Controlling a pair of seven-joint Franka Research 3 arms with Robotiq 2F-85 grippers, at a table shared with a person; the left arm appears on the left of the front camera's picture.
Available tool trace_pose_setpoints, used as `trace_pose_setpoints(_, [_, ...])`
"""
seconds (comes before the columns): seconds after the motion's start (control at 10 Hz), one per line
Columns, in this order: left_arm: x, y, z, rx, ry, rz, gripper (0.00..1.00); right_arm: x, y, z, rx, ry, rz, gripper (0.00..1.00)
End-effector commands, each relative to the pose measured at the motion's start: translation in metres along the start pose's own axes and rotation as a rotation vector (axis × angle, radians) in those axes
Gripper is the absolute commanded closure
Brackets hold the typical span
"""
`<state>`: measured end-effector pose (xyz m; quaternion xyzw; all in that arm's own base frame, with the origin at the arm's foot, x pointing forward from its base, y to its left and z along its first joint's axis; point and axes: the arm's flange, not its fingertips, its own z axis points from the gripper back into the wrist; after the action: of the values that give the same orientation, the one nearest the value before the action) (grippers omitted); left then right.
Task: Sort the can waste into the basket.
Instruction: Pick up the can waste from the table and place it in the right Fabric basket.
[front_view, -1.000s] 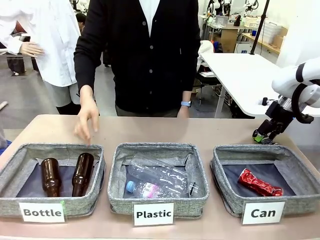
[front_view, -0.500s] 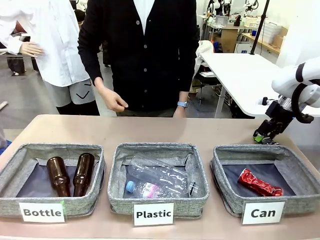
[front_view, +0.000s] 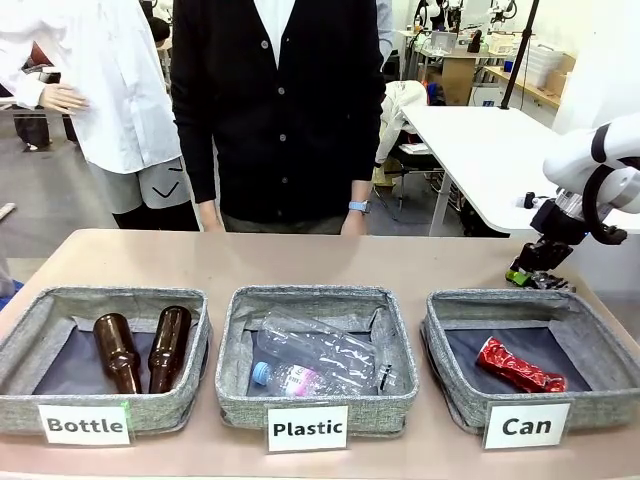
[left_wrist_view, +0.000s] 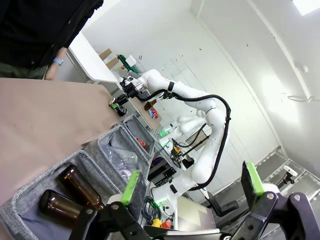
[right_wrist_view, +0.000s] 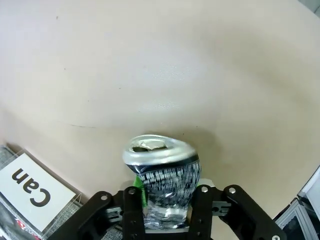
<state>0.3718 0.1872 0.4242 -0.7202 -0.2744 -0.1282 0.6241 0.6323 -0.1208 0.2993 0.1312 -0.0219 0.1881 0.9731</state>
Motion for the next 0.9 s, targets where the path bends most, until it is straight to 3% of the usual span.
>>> trace_pose_setpoints(0.0, [-0.001,-0.004,-0.001,0.007,0.012,0.012,0.0,0.002,0.001,-0.001,0.02,-0.018,-0.006,1.0])
trace_pose_setpoints(0.6, [-0.001,-0.004,-0.001,0.007,0.012,0.012,0.0,0.001,0.006,0.004,0.023,-0.036,0.008,1.0])
trace_pose_setpoints(0.8, [-0.001,-0.004,-0.001,0.007,0.012,0.012,0.0,-0.009,0.023,0.03,-0.034,-0.089,0.028,1.0])
